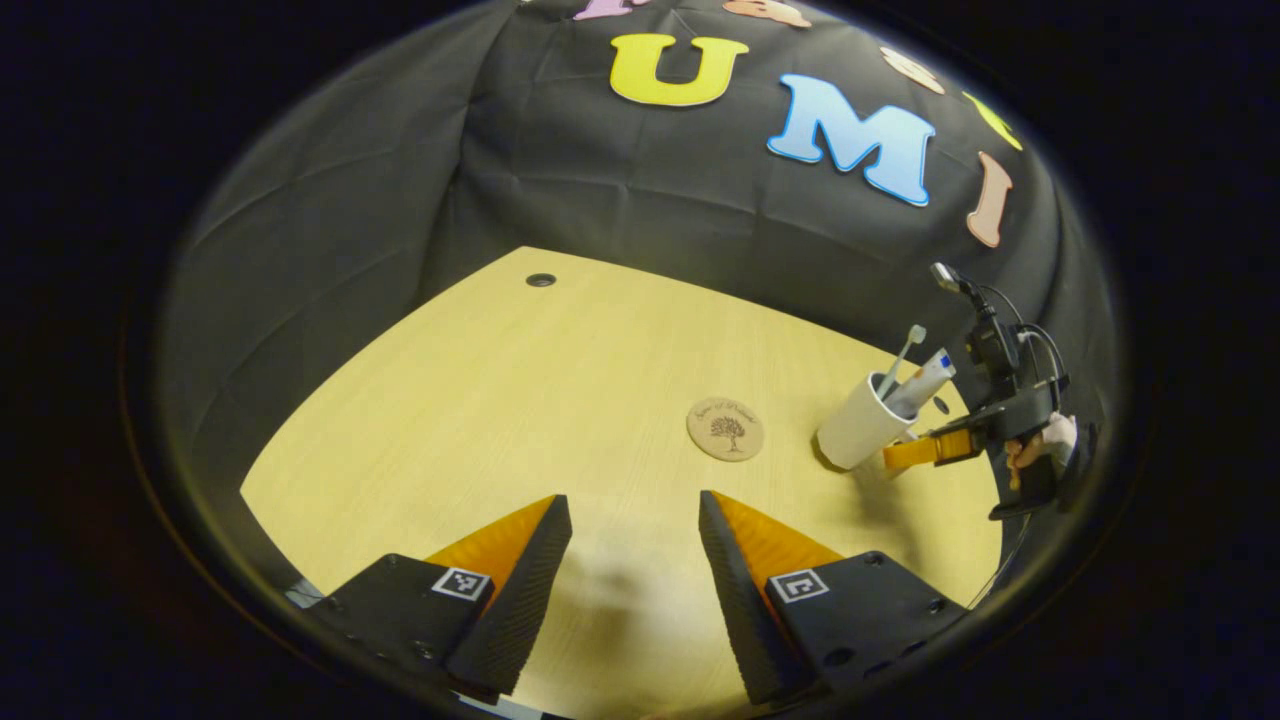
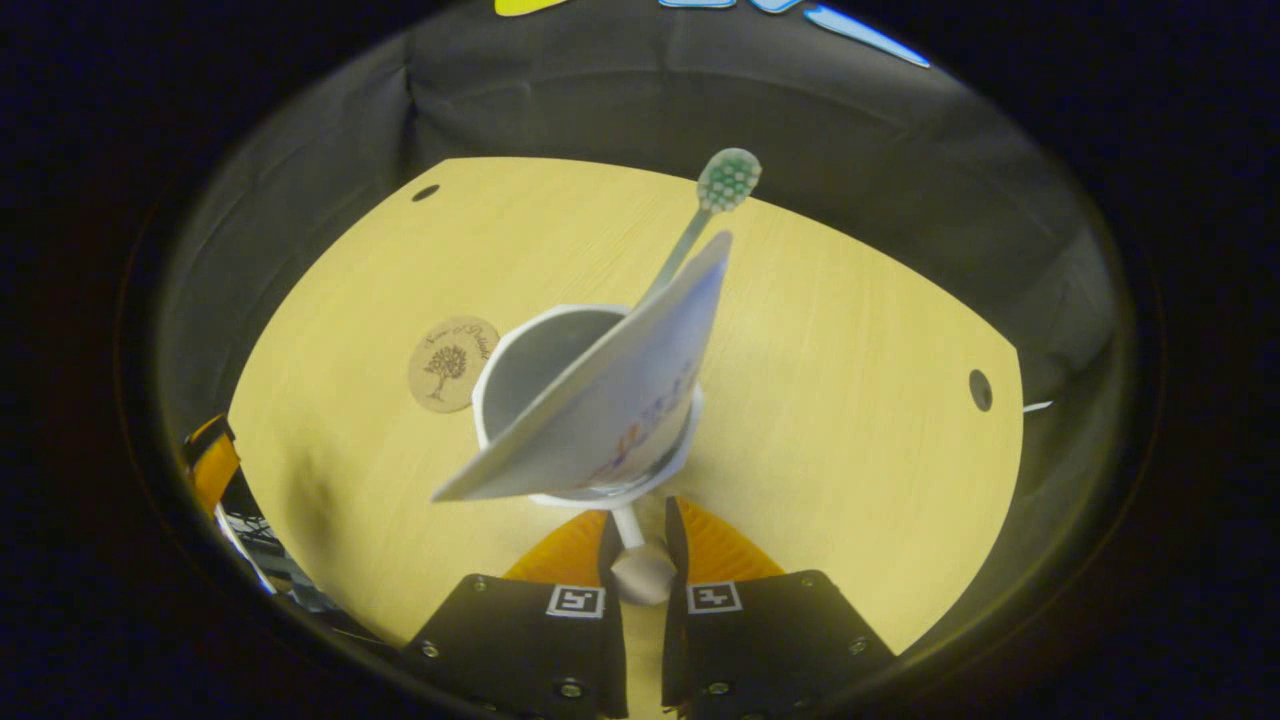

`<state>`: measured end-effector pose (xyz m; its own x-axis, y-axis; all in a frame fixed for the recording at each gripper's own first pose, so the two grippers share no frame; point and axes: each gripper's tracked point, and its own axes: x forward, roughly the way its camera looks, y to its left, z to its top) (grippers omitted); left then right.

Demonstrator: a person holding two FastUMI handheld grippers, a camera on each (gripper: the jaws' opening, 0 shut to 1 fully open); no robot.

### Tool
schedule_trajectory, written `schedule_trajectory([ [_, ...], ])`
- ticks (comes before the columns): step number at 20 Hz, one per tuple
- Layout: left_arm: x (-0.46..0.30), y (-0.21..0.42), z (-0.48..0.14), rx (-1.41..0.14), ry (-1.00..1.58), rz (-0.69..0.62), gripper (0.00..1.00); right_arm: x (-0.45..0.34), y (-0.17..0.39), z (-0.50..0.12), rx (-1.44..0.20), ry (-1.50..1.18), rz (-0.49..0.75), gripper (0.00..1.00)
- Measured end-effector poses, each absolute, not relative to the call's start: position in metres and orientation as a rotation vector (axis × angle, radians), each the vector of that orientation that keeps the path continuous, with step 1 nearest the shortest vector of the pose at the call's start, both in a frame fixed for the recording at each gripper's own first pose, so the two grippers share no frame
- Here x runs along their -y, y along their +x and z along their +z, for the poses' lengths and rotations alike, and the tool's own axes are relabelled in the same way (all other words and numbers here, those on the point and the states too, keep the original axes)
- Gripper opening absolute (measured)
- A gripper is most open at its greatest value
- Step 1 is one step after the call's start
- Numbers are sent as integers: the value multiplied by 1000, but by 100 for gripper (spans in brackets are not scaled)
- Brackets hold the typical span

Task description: Put the toothbrush and toothpaste on the desktop into the cup, then pick up the cup and place it on the coaster on the desktop.

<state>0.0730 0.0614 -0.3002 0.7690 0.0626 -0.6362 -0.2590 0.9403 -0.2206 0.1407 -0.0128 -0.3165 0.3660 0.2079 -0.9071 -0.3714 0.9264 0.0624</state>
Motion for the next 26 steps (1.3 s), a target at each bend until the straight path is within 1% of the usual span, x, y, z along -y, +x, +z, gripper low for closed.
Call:
schedule_trajectory([
  [4, -71, 59, -301, -683, -311, 185, 86, -18, 146, -317, -1136, -166, 397, 15],
  [10, -89, 62, -302, -688, -313, 220, 86, -66, 152, -312, -1134, -177, 457, 15],
  [16, -118, 42, -308, -695, -326, 257, 86, -114, 162, -312, -1133, -199, 508, 15],
  [22, -141, 40, -311, -697, -342, 298, 86, -141, 165, -320, -1149, -259, 530, 15],
  [24, -142, 42, -313, -698, -347, 301, 86, -149, 165, -310, -1141, -278, 529, 14],
  [26, -140, 44, -316, -703, -356, 296, 86, -153, 166, -318, -1148, -285, 520, 15],
])
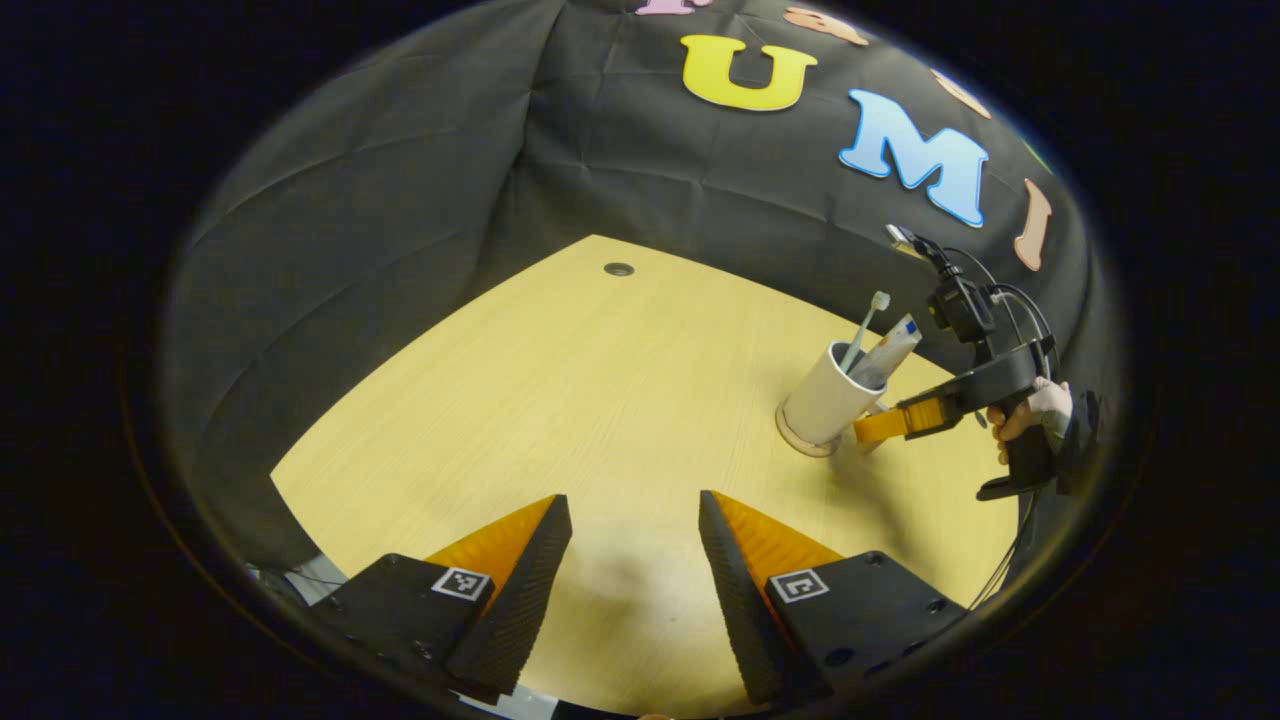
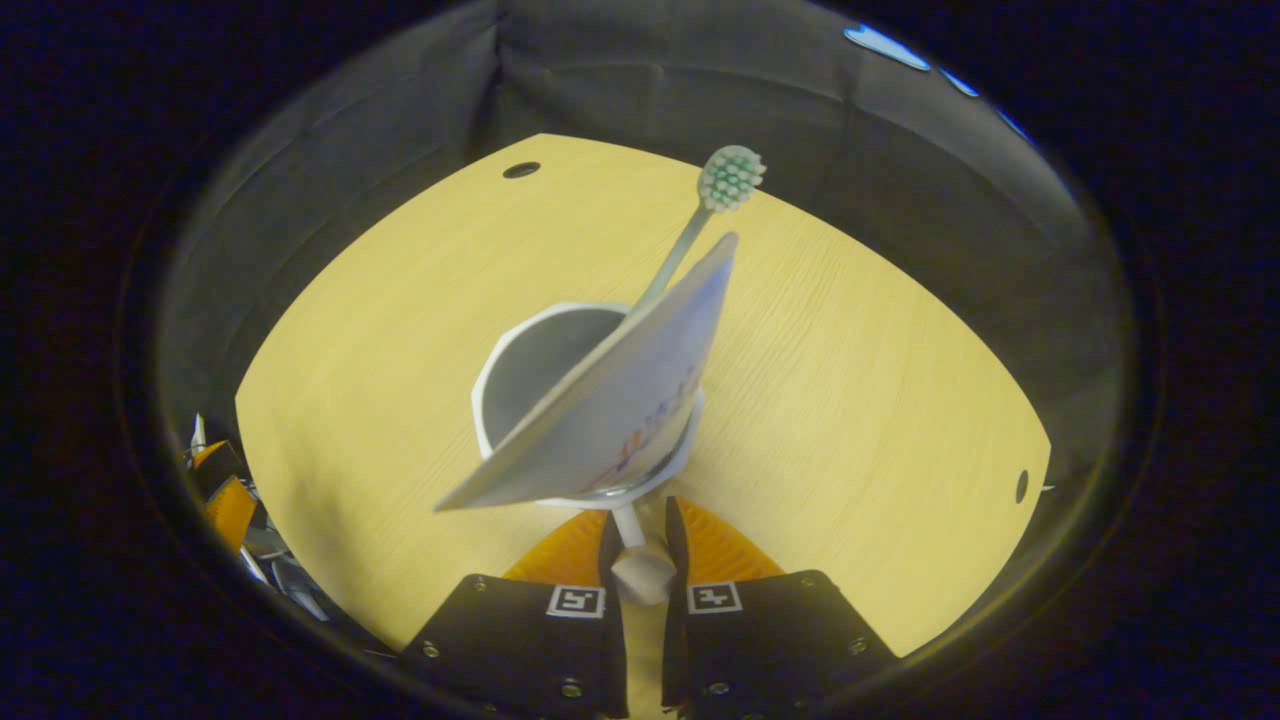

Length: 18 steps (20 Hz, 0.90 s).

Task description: Put the toothbrush and toothpaste on the desktop into the cup, then pick up the cup and place it on the coaster on the desktop.

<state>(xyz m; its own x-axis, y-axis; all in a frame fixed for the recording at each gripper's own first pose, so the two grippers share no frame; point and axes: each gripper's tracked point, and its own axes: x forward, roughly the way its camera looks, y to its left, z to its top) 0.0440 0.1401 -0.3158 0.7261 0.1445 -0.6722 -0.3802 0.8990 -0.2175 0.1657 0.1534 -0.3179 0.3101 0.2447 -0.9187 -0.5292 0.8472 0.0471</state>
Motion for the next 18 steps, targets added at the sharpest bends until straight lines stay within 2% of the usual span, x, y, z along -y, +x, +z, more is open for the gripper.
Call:
schedule_trajectory([
  [2, -136, 49, -317, -705, -356, 285, 86, -154, 166, -318, -1150, -291, 524, 15],
  [3, -133, 52, -317, -704, -352, 275, 86, -155, 165, -323, -1150, -287, 525, 21],
  [5, -127, 58, -315, -698, -337, 254, 86, -152, 164, -317, -1146, -251, 513, 24],
  [13, -105, 74, -302, -669, -305, 179, 86, -139, 154, -279, -1089, -181, 497, 25],
  [18, -79, 98, -285, -631, -255, 91, 86, -120, 136, -244, -1030, -65, 452, 23],
])
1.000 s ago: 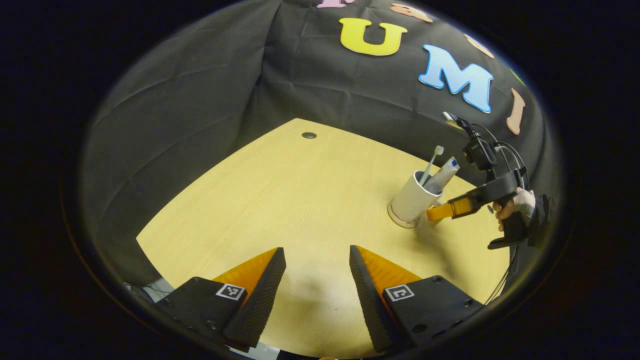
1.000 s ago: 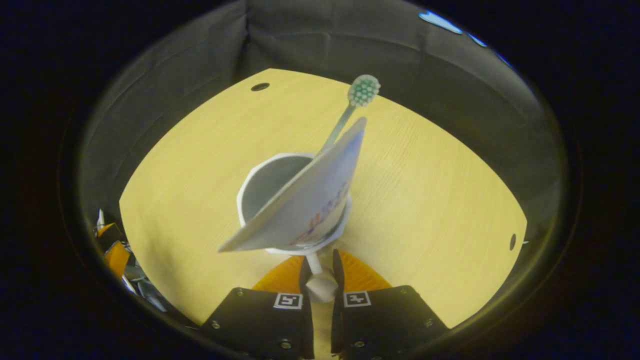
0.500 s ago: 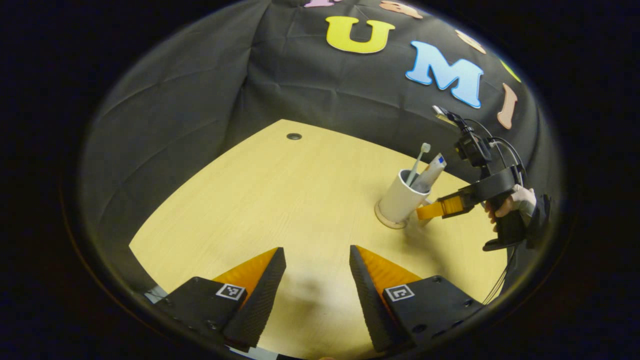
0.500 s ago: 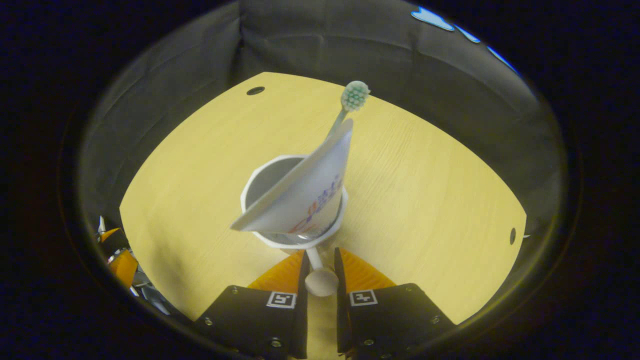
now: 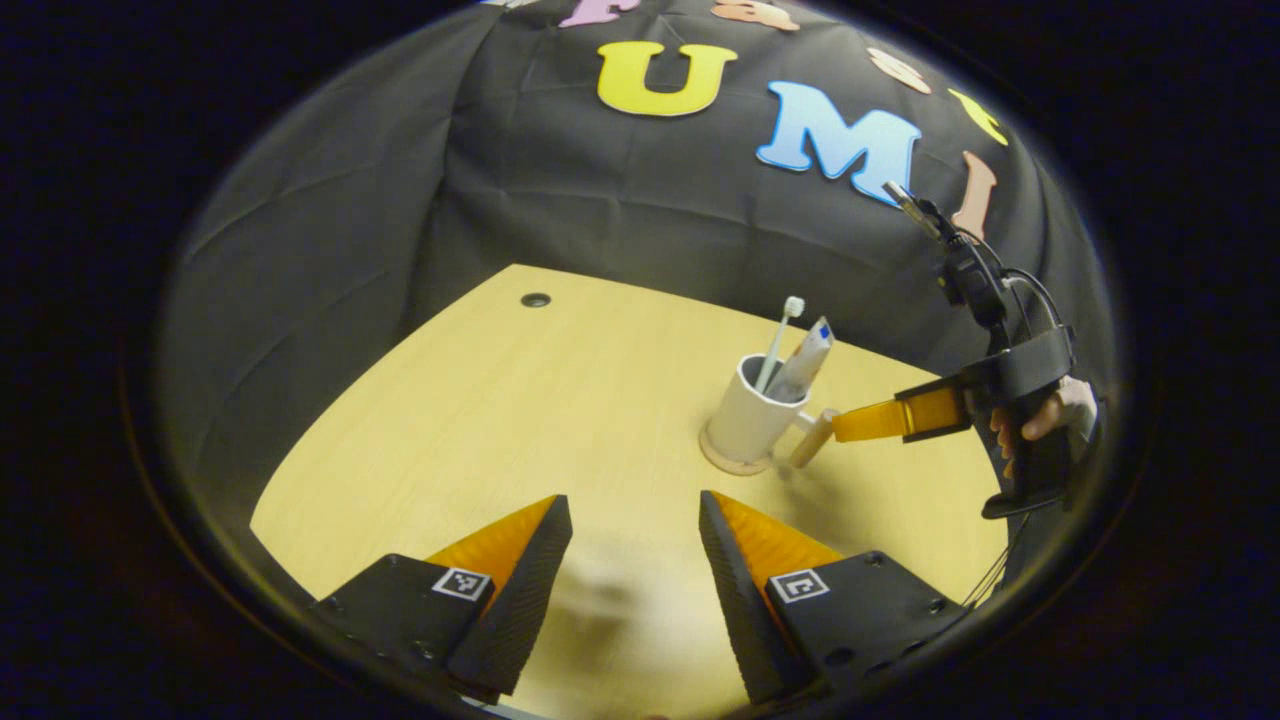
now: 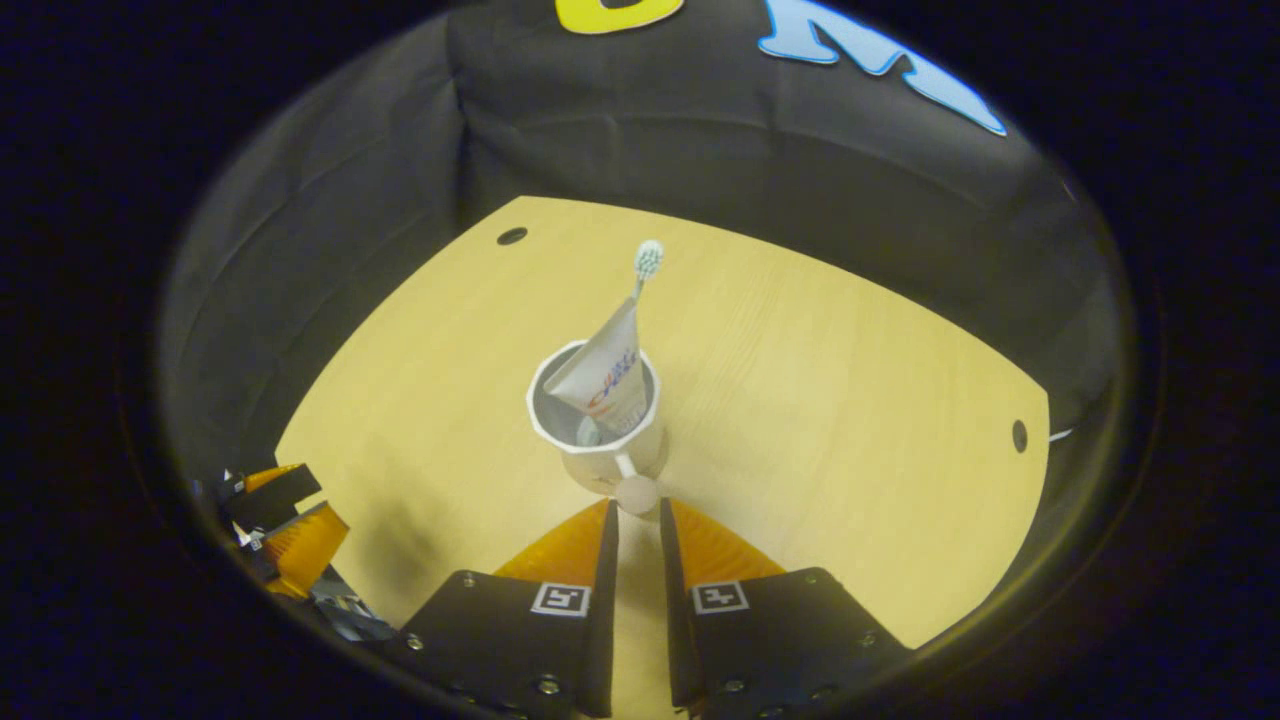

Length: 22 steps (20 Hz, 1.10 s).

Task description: Put the toothbrush and toothpaste on the desktop into the cup, then pick up the cup and place it on the coaster on the desktop.

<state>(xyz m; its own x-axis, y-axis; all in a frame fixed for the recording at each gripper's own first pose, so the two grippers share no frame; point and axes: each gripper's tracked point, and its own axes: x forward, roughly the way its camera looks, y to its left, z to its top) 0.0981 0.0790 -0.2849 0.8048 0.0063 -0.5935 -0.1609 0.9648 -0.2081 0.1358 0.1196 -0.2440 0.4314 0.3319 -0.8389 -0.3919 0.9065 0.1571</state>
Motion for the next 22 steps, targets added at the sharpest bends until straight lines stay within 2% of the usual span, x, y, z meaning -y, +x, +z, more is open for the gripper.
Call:
schedule_trajectory([
  [7, -36, 131, -223, -493, -186, -36, 86, -70, 108, -196, -888, 25, 304, 23],
  [12, -6, 142, -167, -374, -133, -99, 86, -47, 93, -136, -670, 60, 179, 22],
  [13, -2, 143, -158, -352, -119, -108, 92, -43, 91, -121, -618, 67, 157, 23],
  [14, 2, 143, -147, -327, -106, -116, 85, -39, 89, -109, -573, 74, 138, 22],
  [17, 12, 141, -114, -256, -89, -126, 86, -36, 81, -74, -458, 99, 105, 24],
  [19, 18, 141, -88, -186, -82, -131, 89, -35, 77, -57, -395, 101, 99, 61],
  [20, 21, 140, -81, -166, -72, -131, 89, -31, 74, -49, -366, 93, 86, 61],
  [21, 21, 141, -76, -147, -59, -127, 89, -30, 71, -43, -337, 98, 86, 68],
  [22, 23, 140, -67, -126, -49, -124, 96, -32, 69, -35, -310, 111, 85, 77],
])
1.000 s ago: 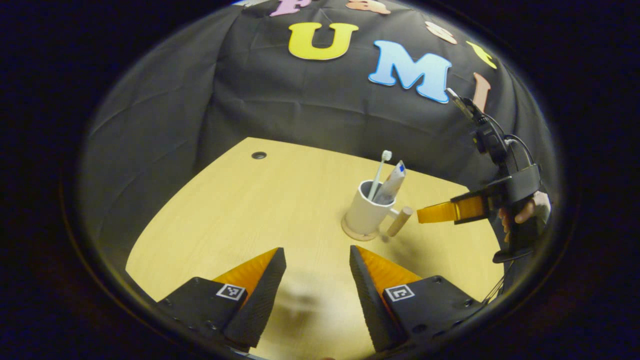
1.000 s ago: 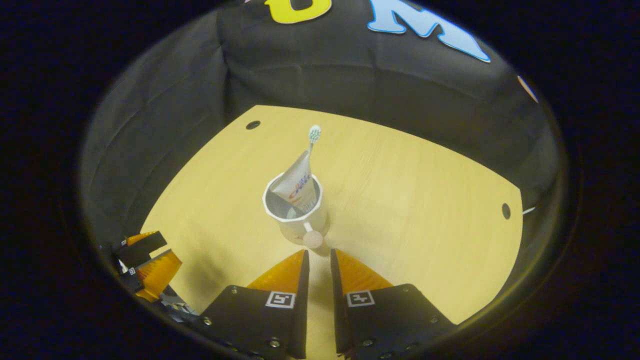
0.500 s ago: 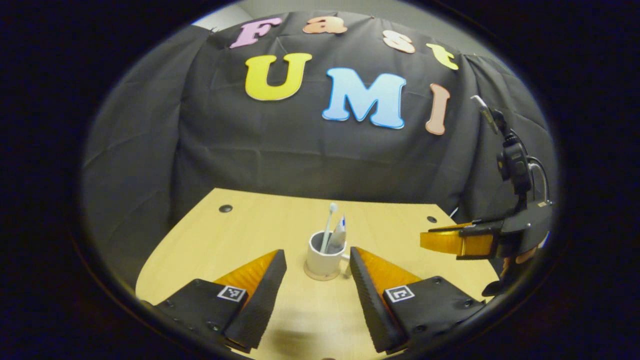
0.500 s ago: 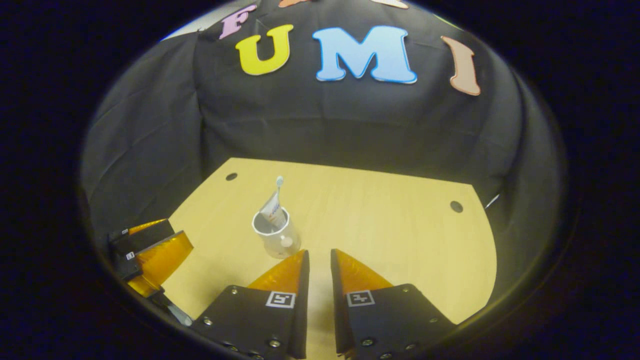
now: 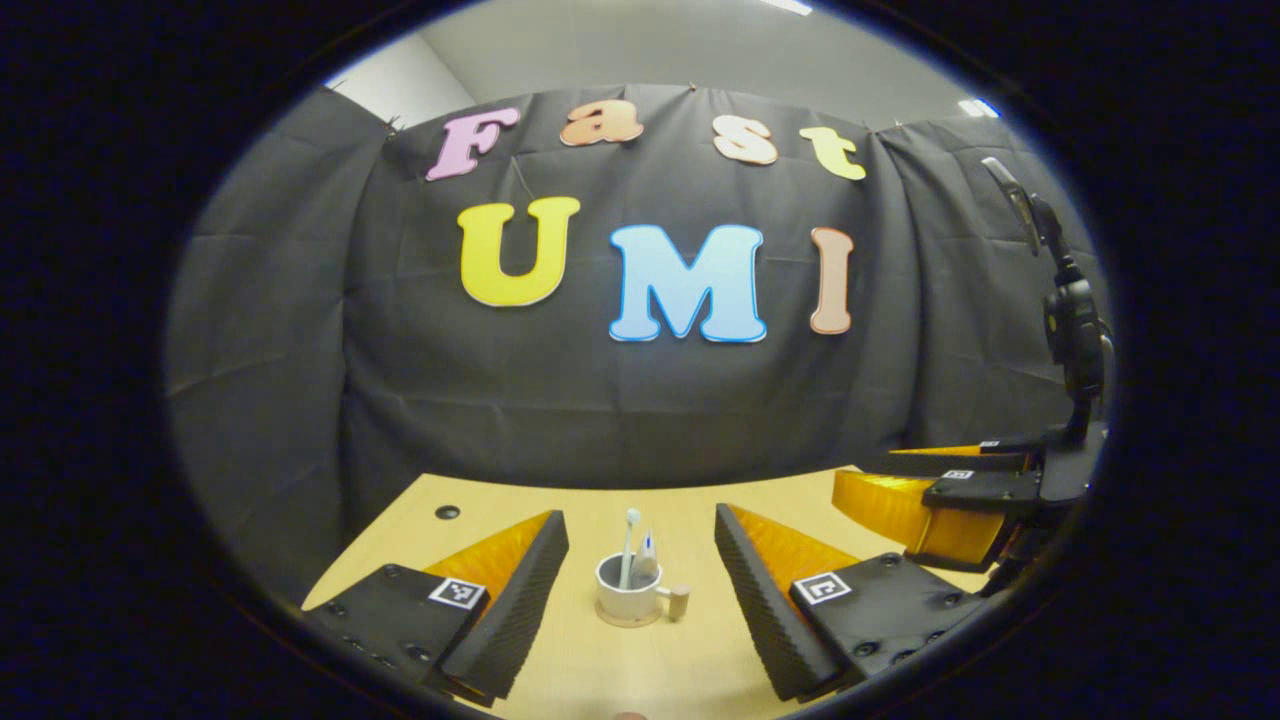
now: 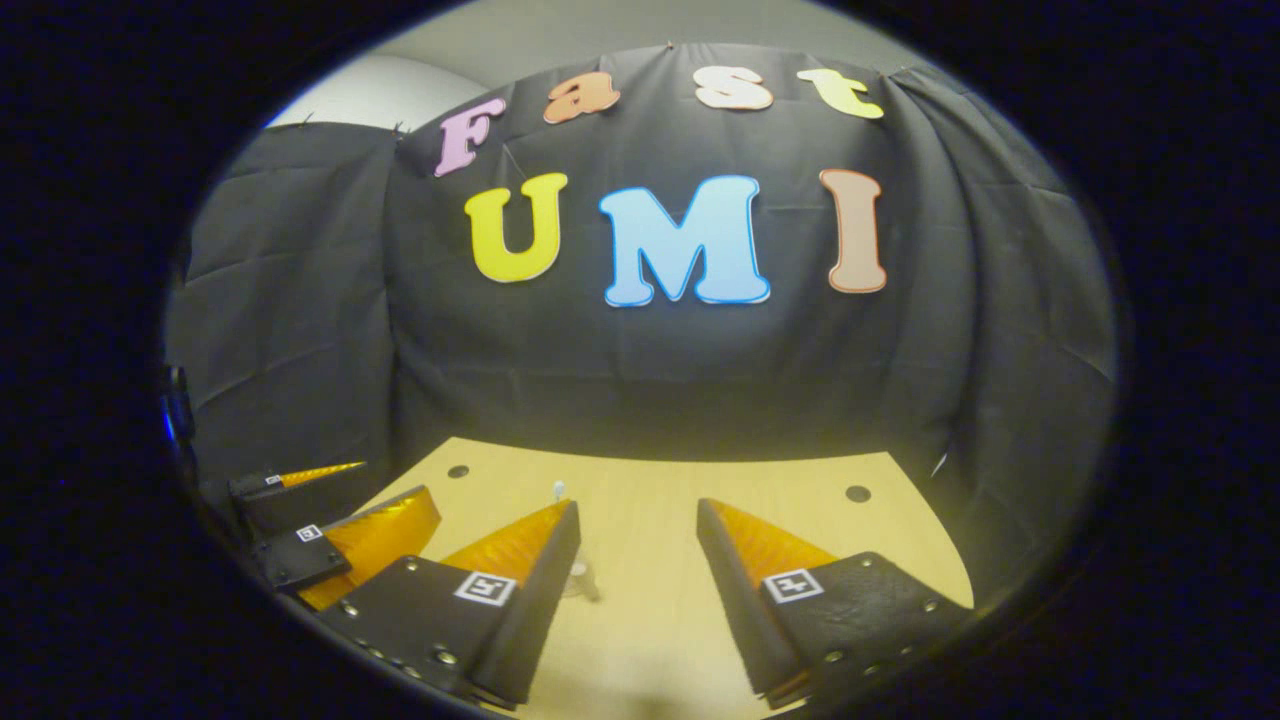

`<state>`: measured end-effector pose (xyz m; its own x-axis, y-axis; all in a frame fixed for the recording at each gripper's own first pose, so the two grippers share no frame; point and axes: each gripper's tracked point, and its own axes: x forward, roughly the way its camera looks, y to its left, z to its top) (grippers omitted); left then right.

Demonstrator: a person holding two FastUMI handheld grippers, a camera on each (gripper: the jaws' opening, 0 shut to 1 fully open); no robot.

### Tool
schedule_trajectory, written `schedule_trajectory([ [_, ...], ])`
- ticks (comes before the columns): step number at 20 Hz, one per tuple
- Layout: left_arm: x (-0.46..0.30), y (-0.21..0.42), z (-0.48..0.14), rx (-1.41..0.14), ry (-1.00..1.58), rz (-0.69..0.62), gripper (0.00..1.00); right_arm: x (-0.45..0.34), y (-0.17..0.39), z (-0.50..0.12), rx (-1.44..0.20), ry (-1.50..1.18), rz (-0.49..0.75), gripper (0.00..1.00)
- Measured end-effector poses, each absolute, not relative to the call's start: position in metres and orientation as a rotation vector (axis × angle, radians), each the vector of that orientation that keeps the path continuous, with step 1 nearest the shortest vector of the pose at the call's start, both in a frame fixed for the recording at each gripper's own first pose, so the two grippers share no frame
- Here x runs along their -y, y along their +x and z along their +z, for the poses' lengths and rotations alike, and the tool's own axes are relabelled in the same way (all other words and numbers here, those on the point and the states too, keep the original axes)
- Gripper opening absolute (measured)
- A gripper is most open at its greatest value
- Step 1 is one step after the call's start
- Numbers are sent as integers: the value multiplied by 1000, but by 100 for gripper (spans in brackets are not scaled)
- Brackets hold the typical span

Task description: Put the toothbrush and toothpaste on the desktop into the cup, then pick up the cup and place it on the coaster on the desktop.

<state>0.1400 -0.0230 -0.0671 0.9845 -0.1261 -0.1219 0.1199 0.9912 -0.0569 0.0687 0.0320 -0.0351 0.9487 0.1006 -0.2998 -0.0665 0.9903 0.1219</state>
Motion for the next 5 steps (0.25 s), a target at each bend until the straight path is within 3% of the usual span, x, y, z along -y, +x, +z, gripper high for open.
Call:
schedule_trajectory([
  [1, 25, 137, -58, -102, -45, -122, 96, -31, 67, -31, -291, 116, 71, 94],
  [5, 30, 126, -31, -34, -45, -116, 96, -18, 57, -11, -216, 119, 31, 95],
])
